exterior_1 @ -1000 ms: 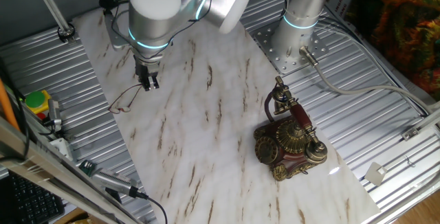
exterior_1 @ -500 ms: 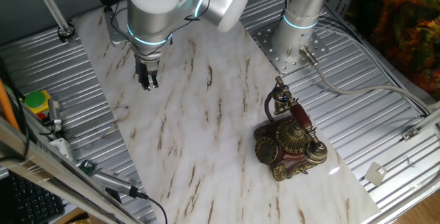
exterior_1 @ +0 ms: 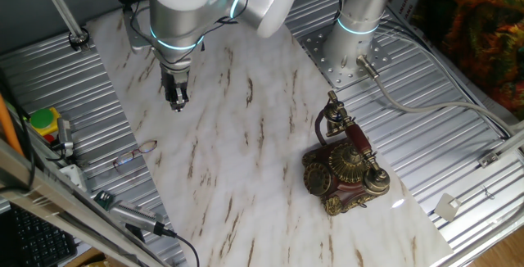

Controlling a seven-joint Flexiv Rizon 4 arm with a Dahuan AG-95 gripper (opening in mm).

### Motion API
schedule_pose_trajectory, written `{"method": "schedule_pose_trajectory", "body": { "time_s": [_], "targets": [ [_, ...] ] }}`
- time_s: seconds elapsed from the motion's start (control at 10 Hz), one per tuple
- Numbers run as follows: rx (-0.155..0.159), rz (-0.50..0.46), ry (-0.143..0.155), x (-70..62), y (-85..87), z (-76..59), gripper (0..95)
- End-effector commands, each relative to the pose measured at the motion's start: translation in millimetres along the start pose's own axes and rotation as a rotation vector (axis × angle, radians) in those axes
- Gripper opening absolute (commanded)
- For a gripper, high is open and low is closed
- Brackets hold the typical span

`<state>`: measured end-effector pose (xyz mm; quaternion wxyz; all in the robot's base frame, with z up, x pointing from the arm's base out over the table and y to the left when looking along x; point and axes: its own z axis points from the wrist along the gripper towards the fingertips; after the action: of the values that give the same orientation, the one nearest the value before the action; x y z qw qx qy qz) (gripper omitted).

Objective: Unfold the leg of the glasses (with one hand)

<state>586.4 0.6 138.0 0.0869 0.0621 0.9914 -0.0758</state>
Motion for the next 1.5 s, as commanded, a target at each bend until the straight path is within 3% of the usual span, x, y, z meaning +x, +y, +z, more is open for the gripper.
{"method": "schedule_pose_trajectory", "body": {
  "time_s": [0.1, 0.3, 0.8, 1.0, 1.1, 1.2, 1.5],
  "targets": [
    [-0.014, -0.002, 0.001, -0.1, 1.3, 0.7, 38.0],
    [-0.069, 0.008, 0.002, -0.5, 6.8, 2.3, 38.0],
    [-0.068, -0.063, 0.028, -9.6, 36.5, 4.5, 38.0],
    [-0.089, -0.12, 0.042, -14.0, 39.3, 3.8, 38.0],
    [-0.102, -0.159, 0.049, -16.3, 40.2, 5.1, 19.0],
    [-0.123, -0.188, 0.052, -20.1, 41.3, 8.2, 19.0],
    [-0.14, -0.243, 0.073, -29.2, 45.4, 13.9, 19.0]
  ]
}}
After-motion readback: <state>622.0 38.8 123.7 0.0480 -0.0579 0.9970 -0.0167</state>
